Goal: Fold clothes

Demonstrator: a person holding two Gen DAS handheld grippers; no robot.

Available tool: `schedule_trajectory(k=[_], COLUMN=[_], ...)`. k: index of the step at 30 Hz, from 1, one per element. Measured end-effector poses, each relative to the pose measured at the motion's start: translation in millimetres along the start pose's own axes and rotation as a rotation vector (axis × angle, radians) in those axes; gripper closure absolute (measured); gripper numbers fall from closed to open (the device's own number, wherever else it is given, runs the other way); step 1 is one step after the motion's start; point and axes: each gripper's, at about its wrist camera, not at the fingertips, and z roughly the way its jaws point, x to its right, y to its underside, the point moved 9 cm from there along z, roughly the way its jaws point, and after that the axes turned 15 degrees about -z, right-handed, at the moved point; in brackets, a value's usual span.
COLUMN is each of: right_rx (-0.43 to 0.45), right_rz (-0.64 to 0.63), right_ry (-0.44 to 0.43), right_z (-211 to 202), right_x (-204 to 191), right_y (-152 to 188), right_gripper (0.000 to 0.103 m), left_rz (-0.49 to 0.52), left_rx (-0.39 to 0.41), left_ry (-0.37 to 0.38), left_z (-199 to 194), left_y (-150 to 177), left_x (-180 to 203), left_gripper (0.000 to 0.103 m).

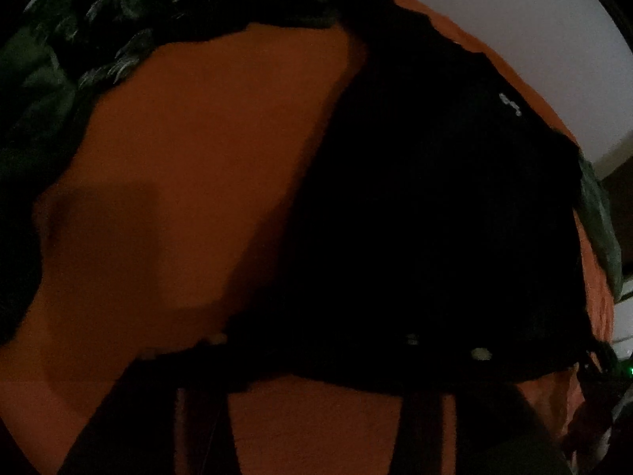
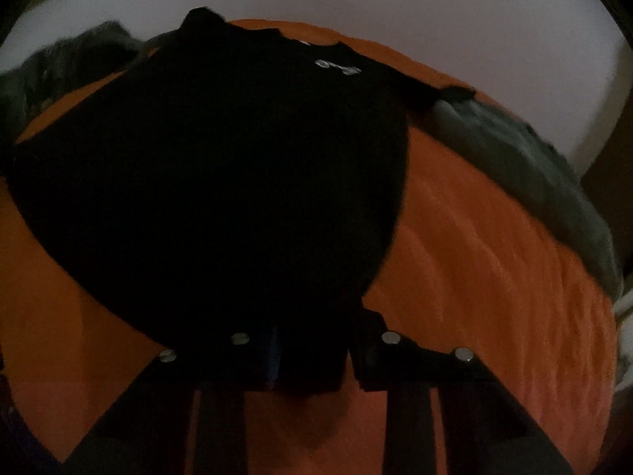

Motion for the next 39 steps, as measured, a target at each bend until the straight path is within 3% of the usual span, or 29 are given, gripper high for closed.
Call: schedule_trajectory(k=[1,2,3,4,6,7,10,15,18,19,21,23,26,29,32,35,36,39], right_rx=[0.002,0.002,0.012,0.043,0.108,0.127,0.178,0.203,0.285,0.305,0.315,0.276,0.110,0.076,0.068,0.086,0.074,0.038], right_rz=[-0.022,-0.037,-0.033,0.055,0.246,0.357,0.694,0.782,0.905,0.944,1.013,1.017,0.933,0.924,0.876,0.840,0.836,0.862], right_ry=[0.026,0.058,0.089,0.093,0.095,0.050,-0.099,-0.204,-0.317,-0.376,-0.460,-0.504,-0.430,-0.363,-0.334,-0.396,-0.415,-0.467], right_z=[0.6,0.0,-3.7,-15.2,-39.7,-47.6,-71.4,-77.2,-87.4,-88.7,-89.9,-85.2,-74.0,-84.0,-101.6,-120.8,-117.3,-102.2], right_x=[-2.7,-3.1,-0.3,11.8,38.2,50.4,88.2,90.8,94.6,93.1,89.1,80.8,71.6,82.2,93.1,94.4,96.3,95.7], right_y=[-5.9,-9.6,-11.5,-7.8,0.6,16.0,62.9,95.5,103.6,106.0,114.5,127.3,159.8,179.5,183.4,176.0,172.4,158.7], right_gripper=[0.103,0.103,0.103,0.103,0.103,0.103,0.103,0.103,0.103,0.103,0.103,0.103,0.102,0.102,0.102,0.101,0.096,0.062], left_rz=[0.027,0.040,0.052,0.063,0.008,-0.020,-0.091,-0.139,-0.163,-0.136,-0.040,0.076,0.148,0.133,0.036,-0.139,-0.202,-0.422], left_rx=[0.014,0.028,0.042,0.057,0.114,0.142,0.159,0.204,0.322,0.412,0.497,0.503,0.389,0.295,0.236,0.178,0.160,0.089], left_ry=[-0.020,-0.044,-0.067,-0.091,-0.124,-0.139,-0.073,0.032,0.131,0.171,0.149,0.096,0.061,0.026,0.060,0.180,0.234,0.428], left_z=[-0.5,-0.8,-1.2,-1.9,-13.4,-19.3,-35.9,-59.2,-92.9,-114.8,-131.9,-127.8,-96.7,-71.8,-66.9,-73.1,-76.1,-85.4], left_y=[0.8,1.4,2.0,2.4,-1.8,-3.8,-3.8,0.8,7.7,12.4,22.1,35.4,58.6,74.7,77.3,68.2,66.5,52.3], left_x=[3.7,3.2,2.7,1.9,-15.4,-24.2,-39.6,-35.7,-29.4,-26.4,-20.5,-17.6,-28.5,-47.2,-63.8,-80.5,-85.5,-100.7], left_gripper=[0.053,0.054,0.068,0.097,0.098,0.098,0.098,0.097,0.098,0.098,0.098,0.098,0.098,0.096,0.096,0.096,0.096,0.095])
